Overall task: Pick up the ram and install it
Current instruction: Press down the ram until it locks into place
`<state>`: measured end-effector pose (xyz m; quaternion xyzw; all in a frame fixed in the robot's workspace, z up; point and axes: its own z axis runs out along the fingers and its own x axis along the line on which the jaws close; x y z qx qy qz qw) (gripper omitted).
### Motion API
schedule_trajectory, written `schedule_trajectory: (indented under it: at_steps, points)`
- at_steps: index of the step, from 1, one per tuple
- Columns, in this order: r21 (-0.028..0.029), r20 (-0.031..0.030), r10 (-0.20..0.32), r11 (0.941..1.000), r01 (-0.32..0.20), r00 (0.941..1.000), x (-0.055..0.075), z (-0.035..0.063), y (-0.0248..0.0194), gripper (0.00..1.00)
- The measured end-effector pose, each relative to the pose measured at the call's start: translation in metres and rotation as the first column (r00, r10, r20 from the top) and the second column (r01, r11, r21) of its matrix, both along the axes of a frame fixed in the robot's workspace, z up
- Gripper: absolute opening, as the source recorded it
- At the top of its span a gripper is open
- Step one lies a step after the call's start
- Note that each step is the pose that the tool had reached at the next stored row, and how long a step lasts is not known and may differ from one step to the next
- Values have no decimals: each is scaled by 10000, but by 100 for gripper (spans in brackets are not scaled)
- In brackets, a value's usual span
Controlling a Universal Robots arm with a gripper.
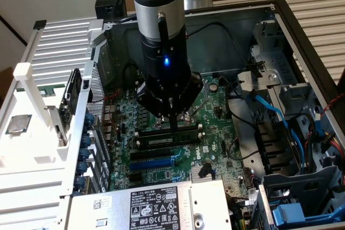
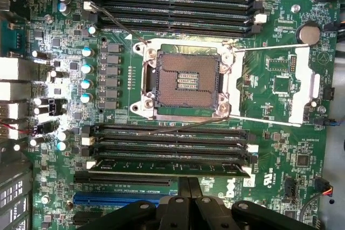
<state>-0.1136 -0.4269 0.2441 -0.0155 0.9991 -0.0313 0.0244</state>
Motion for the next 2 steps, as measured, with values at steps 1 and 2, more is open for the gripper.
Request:
schedule_trajectory:
  at_steps: [1, 2]
  points:
    - [0, 0, 0, 10000, 0, 10000, 0, 0, 0, 10]
    - [0, 0, 0, 10000, 0, 10000, 0, 0, 0, 10]
